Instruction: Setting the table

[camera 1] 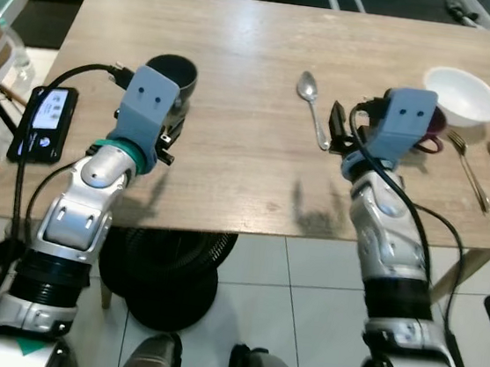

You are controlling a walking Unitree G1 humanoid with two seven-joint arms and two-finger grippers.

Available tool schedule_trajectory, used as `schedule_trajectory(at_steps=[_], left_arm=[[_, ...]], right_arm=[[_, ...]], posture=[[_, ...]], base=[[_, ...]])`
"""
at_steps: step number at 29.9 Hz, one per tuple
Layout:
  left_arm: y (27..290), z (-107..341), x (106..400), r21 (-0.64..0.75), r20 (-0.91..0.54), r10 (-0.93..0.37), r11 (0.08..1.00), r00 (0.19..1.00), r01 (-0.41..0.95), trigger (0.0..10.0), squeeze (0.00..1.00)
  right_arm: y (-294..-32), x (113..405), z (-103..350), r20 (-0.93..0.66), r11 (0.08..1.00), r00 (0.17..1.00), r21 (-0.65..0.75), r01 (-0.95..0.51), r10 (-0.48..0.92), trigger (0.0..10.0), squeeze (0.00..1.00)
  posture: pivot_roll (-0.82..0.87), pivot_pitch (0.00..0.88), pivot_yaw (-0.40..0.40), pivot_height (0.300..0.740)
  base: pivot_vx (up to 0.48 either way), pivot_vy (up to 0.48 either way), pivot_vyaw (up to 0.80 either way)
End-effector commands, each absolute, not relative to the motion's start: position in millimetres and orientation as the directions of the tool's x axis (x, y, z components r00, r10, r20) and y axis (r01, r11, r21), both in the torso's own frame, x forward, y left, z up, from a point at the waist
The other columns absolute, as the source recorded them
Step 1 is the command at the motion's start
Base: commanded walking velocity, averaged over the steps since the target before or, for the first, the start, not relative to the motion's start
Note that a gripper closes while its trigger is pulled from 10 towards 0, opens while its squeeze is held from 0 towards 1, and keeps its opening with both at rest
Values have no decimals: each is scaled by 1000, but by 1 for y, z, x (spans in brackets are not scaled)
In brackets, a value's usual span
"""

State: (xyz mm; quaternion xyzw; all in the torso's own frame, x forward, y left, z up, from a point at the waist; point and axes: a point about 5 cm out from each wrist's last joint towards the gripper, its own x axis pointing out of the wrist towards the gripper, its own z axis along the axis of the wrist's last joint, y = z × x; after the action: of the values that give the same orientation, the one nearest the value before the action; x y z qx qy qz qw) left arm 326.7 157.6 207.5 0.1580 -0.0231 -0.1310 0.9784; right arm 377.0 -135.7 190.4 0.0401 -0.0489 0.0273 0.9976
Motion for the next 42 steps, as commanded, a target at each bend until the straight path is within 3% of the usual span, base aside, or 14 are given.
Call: schedule_trajectory(at_steps=[1,12,14,16,22,42], left_arm=[[153,204,323,310,-18,-290,909,957,281,10000,0],[165,219,306,333,8,-297,901,955,278,10000,0],[175,235,292,322,4,-361,883,933,340,10000,0],[175,235,292,322,4,-361,883,933,340,10000,0],[172,256,271,315,-32,-523,804,852,505,10000,0],[178,267,259,297,-107,-529,791,842,535,10000,0]], right_arm=[[-136,378,179,43,995,998,91,-48,44,10000,0],[-128,384,176,10,995,997,70,-76,75,10000,0],[-143,386,180,51,999,999,46,-22,20,10000,0],[-143,386,180,51,999,999,46,-22,20,10000,0],[-163,389,201,182,1000,983,10,27,-29,10000,0],[-180,397,199,121,990,991,-133,-49,65,10000,0]], posture=[[172,142,-16,740],[236,189,-33,740],[256,208,-25,740],[256,208,-25,740],[274,235,-1,740],[309,317,35,740]], base=[[0,0,0],[0,0,0],[0,0,0],[0,0,0],[0,0,0],[0,0,0]])
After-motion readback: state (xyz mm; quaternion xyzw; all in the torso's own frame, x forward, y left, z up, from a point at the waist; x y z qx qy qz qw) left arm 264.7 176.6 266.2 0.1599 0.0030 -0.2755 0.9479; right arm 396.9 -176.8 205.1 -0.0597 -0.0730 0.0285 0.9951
